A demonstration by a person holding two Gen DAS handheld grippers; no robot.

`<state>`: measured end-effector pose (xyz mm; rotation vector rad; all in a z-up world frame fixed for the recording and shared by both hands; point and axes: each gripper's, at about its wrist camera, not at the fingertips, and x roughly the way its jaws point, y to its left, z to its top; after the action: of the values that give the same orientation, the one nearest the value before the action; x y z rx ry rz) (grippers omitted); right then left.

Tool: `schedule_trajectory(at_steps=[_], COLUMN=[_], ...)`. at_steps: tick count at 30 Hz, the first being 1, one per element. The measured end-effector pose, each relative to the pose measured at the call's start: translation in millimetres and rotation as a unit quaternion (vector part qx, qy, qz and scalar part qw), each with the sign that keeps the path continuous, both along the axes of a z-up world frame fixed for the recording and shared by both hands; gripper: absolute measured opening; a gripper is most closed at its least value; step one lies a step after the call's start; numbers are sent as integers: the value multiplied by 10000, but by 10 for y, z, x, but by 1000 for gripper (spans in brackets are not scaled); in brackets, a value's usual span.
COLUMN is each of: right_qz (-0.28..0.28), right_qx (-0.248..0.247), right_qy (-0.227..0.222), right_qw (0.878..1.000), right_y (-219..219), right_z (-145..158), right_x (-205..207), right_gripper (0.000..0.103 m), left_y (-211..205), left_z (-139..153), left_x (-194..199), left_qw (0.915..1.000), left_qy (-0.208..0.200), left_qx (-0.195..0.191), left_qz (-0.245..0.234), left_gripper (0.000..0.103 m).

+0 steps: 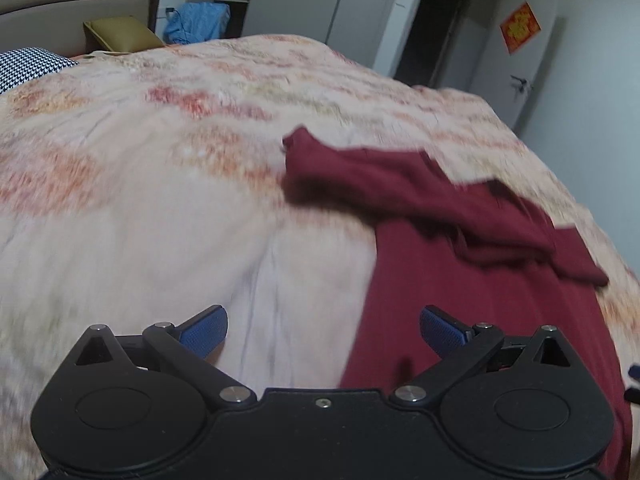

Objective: Fold small clothes
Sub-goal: 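Grasp the shirt hem with both grippers and lift it toward the collar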

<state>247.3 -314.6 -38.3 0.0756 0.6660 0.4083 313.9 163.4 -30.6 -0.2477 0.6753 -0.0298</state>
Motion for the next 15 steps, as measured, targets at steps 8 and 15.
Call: schedule_trajectory(at_steps=[8, 15], right_qz=[34, -143], right_qx=[104, 596], right_qy=[106, 293], right_qw=[9999, 9977], right_y=[16, 37], right_z=[-61, -148], right_x=[-574, -634], right_gripper=[73, 16], left_y=[6, -166], left_z=[-140, -112], left_x=[-454, -553], left_qw=[9993, 9976], left_qy=[366, 614], left_qx=[-18, -177], left_qz=[-81, -279], left_gripper=[86, 12])
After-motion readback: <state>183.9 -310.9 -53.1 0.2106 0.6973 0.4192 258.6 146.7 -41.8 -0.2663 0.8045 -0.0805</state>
